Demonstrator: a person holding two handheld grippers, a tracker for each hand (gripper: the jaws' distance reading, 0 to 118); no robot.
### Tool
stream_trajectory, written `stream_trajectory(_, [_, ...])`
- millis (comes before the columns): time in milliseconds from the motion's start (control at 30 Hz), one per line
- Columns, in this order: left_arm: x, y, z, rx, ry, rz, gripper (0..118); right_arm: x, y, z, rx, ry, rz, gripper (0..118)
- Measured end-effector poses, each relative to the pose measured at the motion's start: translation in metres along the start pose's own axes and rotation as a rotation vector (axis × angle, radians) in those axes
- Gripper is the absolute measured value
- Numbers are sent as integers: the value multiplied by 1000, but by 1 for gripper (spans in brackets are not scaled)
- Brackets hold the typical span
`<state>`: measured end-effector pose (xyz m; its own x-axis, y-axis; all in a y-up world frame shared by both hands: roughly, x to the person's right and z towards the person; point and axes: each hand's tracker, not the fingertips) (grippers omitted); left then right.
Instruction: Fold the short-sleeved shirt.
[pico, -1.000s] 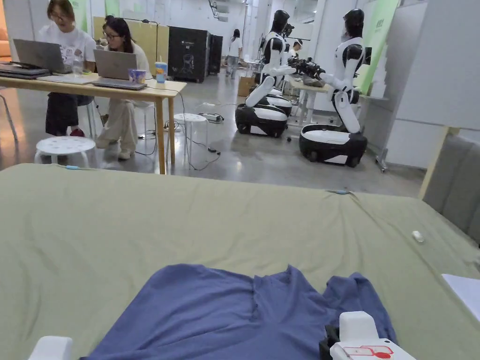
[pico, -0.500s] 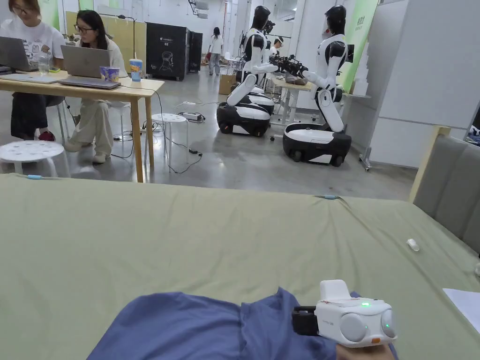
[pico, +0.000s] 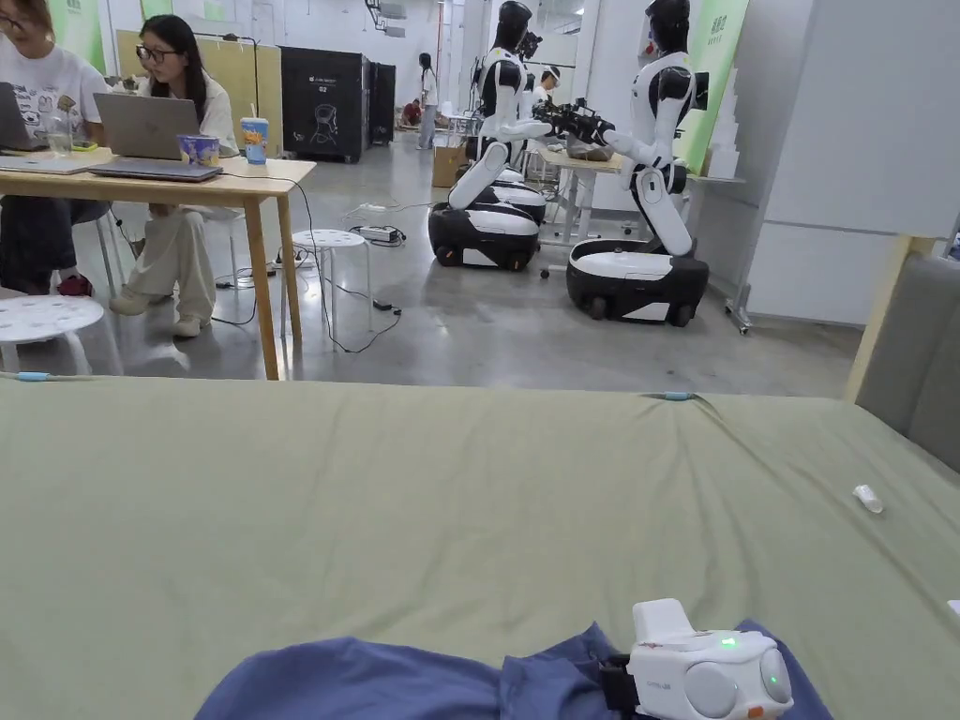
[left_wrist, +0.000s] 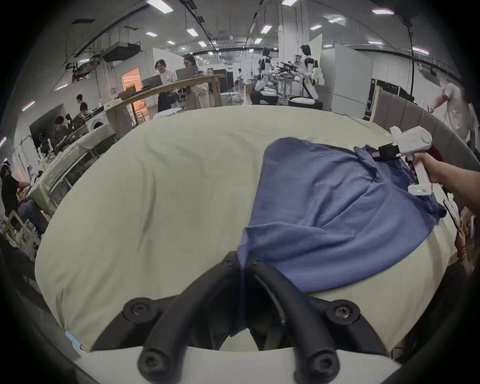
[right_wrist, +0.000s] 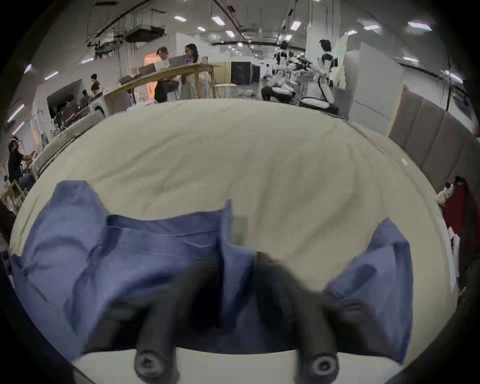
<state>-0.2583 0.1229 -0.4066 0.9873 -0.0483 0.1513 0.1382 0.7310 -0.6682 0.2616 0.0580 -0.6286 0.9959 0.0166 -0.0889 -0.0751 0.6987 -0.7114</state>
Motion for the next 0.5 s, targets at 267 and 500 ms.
stream_trajectory(267, [13,30,15,105,10,-43,1,-32,-9,113,201,-37,61,1])
stream_trajectory(500, [13,90,19,225,47,-54,1,-53,11,245,302,-196,107,1])
